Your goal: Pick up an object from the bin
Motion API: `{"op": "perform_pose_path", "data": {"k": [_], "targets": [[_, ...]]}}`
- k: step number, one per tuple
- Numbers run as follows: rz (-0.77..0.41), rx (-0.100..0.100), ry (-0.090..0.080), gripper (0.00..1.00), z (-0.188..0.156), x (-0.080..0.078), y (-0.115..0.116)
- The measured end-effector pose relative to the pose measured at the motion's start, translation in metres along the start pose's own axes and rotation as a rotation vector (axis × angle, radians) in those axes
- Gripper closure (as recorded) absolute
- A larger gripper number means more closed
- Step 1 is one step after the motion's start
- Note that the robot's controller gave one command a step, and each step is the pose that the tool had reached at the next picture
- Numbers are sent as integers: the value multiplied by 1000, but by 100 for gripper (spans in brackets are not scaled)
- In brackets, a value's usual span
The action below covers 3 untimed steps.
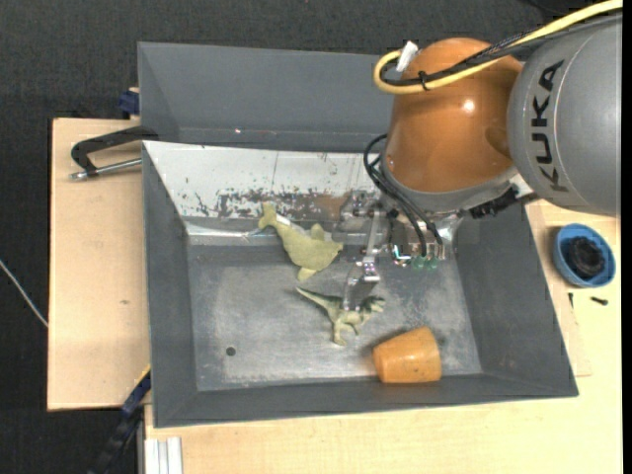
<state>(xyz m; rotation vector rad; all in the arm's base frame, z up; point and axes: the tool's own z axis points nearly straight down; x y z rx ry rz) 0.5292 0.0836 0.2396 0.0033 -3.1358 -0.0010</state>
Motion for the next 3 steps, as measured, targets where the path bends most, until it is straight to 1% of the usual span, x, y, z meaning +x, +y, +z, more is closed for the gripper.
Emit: {"op": "perform_pose_path", "data": {"k": [1,2,3], "targets": [[-252,0,-15,0,169,10,-55],[-253,-1,-19,100,166,8,-54],[-392,1,-20,100,23,2,-23]]}}
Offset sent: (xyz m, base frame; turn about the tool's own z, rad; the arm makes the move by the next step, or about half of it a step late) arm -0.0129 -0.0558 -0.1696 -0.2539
